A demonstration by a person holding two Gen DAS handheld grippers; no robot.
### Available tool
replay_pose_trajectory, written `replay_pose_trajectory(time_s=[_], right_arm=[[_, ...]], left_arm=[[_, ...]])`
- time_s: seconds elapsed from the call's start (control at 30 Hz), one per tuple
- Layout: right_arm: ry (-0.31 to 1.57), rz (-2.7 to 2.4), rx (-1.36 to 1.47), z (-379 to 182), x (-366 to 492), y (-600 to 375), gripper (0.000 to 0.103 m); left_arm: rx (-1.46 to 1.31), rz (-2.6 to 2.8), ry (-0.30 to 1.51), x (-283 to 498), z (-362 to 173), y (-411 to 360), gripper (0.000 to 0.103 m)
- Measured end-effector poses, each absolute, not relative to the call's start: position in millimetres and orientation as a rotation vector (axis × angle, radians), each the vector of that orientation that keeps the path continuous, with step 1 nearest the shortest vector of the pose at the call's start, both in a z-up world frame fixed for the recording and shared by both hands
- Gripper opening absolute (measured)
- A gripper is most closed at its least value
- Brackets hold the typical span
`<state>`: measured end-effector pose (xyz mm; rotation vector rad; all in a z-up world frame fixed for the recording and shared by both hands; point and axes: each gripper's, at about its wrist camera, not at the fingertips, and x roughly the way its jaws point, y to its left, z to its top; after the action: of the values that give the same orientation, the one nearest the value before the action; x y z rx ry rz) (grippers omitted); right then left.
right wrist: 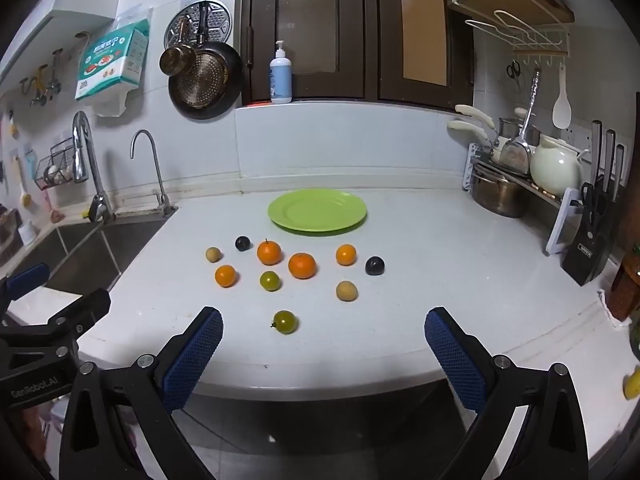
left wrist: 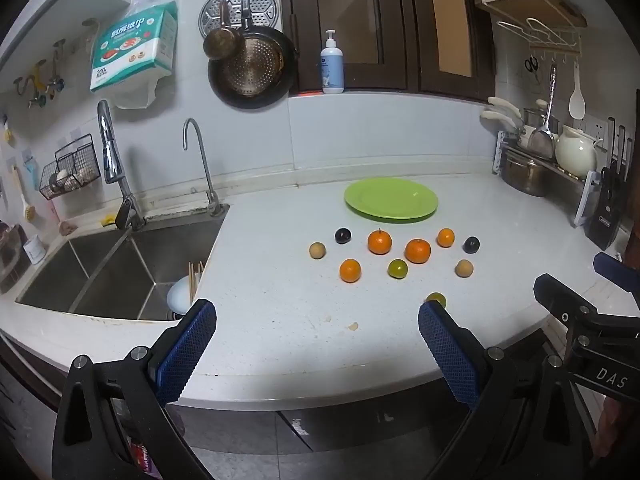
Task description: Organize fruits
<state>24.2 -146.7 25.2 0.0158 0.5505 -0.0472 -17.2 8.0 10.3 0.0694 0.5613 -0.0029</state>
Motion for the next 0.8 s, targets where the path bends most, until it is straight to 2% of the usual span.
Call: replay_pose_trajectory(time_s=[0.8], right_arm=[[0.553,-0.042,0.017,32.4,27.0,-144.7,0.102]], left_arm=[[0.075,-0.008,0.554,-17.4,13.0,11.5,0.103]])
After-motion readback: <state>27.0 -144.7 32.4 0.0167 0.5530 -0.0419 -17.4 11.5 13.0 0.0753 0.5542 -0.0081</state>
